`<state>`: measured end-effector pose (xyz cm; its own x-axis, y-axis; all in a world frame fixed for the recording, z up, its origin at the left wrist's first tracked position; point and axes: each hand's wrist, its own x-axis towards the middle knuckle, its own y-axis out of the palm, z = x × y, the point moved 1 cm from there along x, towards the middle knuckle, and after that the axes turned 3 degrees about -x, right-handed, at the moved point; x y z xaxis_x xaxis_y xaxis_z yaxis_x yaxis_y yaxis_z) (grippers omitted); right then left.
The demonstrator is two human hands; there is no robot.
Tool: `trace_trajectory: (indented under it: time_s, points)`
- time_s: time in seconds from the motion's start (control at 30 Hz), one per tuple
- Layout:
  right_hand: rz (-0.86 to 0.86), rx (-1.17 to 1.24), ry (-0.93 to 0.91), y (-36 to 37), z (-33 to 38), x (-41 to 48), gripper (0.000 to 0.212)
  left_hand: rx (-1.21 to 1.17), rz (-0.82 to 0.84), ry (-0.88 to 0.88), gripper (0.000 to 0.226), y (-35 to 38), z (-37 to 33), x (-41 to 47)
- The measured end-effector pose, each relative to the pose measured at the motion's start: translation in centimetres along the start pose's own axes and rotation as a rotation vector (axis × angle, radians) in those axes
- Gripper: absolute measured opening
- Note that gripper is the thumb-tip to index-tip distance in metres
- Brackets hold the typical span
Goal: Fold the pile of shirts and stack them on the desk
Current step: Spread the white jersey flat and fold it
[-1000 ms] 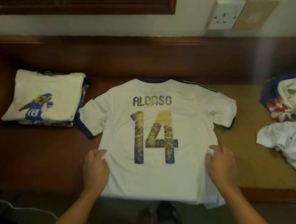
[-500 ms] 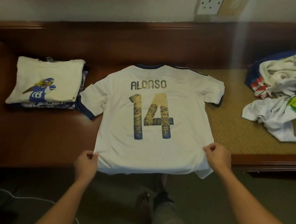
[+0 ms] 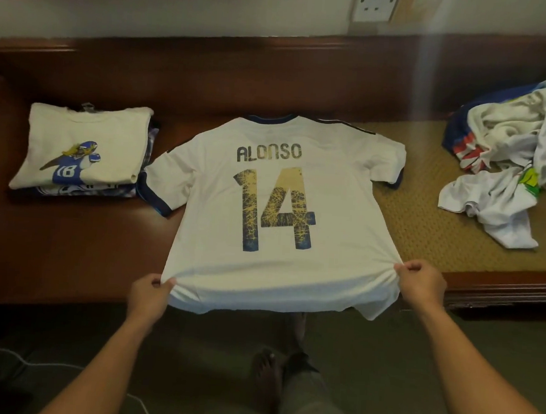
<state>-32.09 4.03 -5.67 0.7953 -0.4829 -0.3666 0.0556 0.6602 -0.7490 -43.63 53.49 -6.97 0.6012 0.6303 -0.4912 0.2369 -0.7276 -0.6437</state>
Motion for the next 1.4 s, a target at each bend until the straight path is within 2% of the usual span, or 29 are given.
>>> trace_trajectory:
  time_s: [0.13, 0.33, 0.4, 0.57, 0.83, 1.07, 1.2, 1.4]
  points:
    - [0.057, -0.065, -0.052, -0.1, -0.8, -0.1, 0.008, 0.055, -0.001, 0.026, 0.015, 0.0, 0.3, -0.2]
    - [0.034, -0.175, -0.250, 1.0, 1.3, -0.1, 0.031, 0.033, -0.044, 0.088, 0.025, -0.2, -0.7, -1.1]
    - [0.074, -0.178, -0.337, 1.8, 2.7, -0.5, 0.032, 0.016, -0.040, 0.111, 0.025, -0.2, -0.9, -1.2]
    - [0.185, -0.184, -0.500, 5.1, 8.0, -2.2, 0.036, -0.014, -0.040, 0.120, 0.023, -0.4, -1.7, -1.2]
    - [0.399, -0.266, -0.710, 11.4, 19.0, -4.1, 0.039, -0.084, -0.046, 0.023, 0.023, -1.4, -1.2, 0.3]
    - [0.534, -0.411, -0.931, 17.8, 28.2, -5.5, 0.041, 0.006, 0.034, 0.031, 0.017, -2.1, 1.2, 1.4]
    - [0.580, -0.501, -1.038, 22.1, 32.5, -6.4, 0.041, 0.027, 0.093, 0.059, 0.016, -1.7, 1.6, 1.6]
    - [0.553, -0.670, -1.166, 28.6, 37.1, -6.1, 0.039, 0.058, 0.024, 0.051, 0.018, -1.0, 1.9, 2.8]
